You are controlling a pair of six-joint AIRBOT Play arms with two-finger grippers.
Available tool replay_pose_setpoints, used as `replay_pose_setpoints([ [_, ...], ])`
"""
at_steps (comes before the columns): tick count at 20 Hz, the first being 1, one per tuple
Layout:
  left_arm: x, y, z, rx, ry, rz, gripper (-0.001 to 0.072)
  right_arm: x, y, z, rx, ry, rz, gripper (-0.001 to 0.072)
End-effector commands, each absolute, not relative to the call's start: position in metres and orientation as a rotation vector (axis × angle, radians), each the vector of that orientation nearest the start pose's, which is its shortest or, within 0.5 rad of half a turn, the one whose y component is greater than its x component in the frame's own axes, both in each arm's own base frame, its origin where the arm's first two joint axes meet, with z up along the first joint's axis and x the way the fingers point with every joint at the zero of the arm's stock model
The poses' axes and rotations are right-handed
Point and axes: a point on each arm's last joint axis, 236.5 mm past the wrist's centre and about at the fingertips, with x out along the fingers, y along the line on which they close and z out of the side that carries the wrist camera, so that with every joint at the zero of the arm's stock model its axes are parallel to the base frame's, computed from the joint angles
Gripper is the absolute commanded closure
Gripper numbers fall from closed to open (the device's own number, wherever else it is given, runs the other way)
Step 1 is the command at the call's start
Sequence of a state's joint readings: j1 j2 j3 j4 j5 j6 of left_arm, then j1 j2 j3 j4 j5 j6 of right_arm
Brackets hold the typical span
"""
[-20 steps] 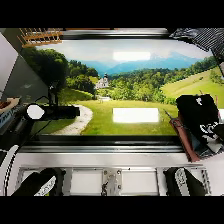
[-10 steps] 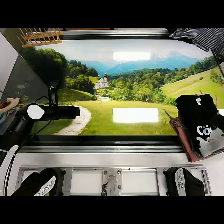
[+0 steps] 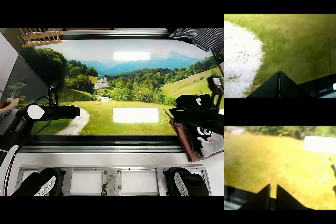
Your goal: Fold the clothes and pants, and hang the long-sleeved shirts on hangers.
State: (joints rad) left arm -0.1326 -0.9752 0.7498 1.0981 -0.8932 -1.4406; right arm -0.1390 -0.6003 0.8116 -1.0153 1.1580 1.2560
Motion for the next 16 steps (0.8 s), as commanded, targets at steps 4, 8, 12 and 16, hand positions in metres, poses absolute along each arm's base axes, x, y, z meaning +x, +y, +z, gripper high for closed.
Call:
replay_pose_setpoints([
  [4,0.3205,-0.1276,0.0067,-0.281,1.103,-0.352,0.0701,0.2652,0.1155,0.1105,0.184,0.917,0.515,0.0696],
  [8,0.3205,-0.1276,0.0066,-0.281,1.103,-0.352,0.0701,0.2652,0.1161,0.111,0.186,0.916,0.517,0.0696],
  [12,0.3205,-0.1276,0.0067,-0.281,1.103,-0.352,0.0701,0.2652,0.1161,0.111,0.186,0.916,0.517,0.0696],
  [16,0.3205,-0.1276,0.0066,-0.281,1.103,-0.352,0.0701,0.2652,0.1161,0.111,0.186,0.916,0.517,0.0696],
])
